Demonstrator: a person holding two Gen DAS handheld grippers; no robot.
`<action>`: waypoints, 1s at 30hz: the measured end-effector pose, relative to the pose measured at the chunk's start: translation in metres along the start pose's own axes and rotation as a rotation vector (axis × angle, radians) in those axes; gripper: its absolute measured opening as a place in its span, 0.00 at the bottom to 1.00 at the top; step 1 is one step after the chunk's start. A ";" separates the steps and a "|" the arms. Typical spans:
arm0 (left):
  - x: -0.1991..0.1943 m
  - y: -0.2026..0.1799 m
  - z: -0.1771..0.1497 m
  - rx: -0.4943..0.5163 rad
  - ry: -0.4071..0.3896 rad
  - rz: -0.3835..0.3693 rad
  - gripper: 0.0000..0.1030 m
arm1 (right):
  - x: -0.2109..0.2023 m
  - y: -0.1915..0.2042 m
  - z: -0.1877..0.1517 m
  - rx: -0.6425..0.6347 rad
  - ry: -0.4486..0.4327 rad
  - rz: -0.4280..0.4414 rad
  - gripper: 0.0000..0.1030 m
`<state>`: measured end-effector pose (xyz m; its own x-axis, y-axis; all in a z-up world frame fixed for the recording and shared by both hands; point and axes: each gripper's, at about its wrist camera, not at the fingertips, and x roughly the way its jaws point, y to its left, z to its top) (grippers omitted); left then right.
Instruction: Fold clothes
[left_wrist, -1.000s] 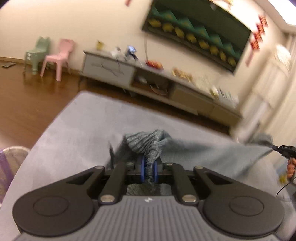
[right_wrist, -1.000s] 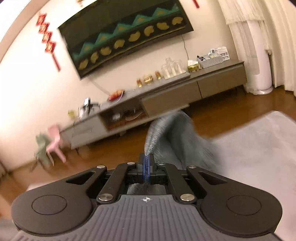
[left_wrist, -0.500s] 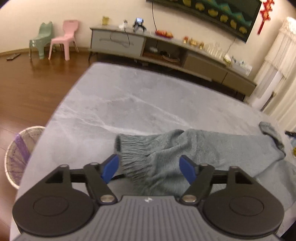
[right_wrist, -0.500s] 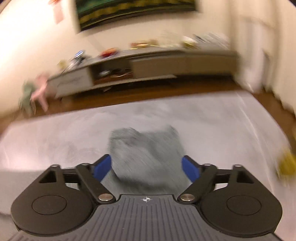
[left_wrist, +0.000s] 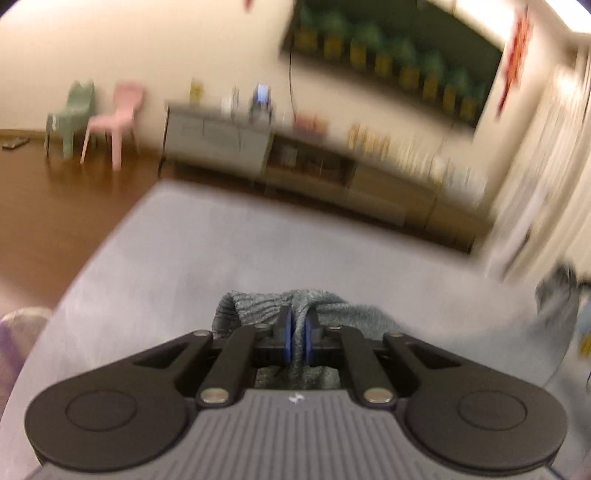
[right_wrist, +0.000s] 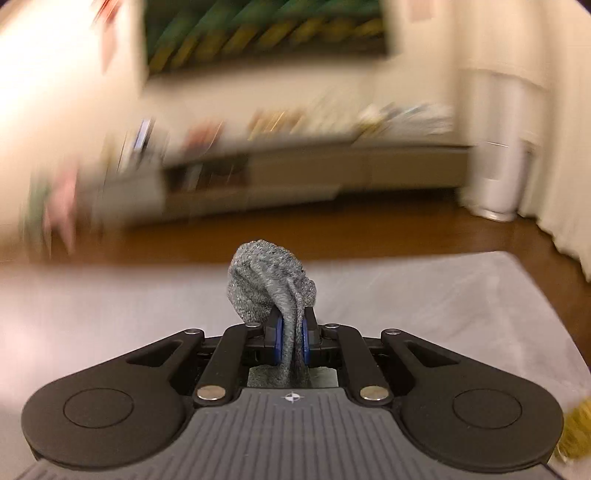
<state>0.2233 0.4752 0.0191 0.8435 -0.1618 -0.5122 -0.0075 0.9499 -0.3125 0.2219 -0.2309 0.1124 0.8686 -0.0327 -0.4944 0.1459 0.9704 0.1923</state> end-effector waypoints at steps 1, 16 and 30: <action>0.003 0.004 0.005 -0.037 -0.021 0.007 0.07 | -0.008 -0.021 0.010 0.084 -0.047 -0.029 0.05; 0.035 0.027 -0.008 -0.128 0.158 0.284 0.64 | -0.002 -0.017 -0.081 0.182 0.150 -0.034 0.72; 0.020 -0.066 -0.063 0.151 0.192 0.212 0.12 | -0.079 0.219 -0.152 -0.482 0.243 0.297 0.72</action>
<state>0.2068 0.3927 -0.0215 0.7147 0.0097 -0.6993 -0.0803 0.9944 -0.0683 0.1138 0.0204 0.0646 0.6983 0.2561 -0.6684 -0.3658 0.9303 -0.0257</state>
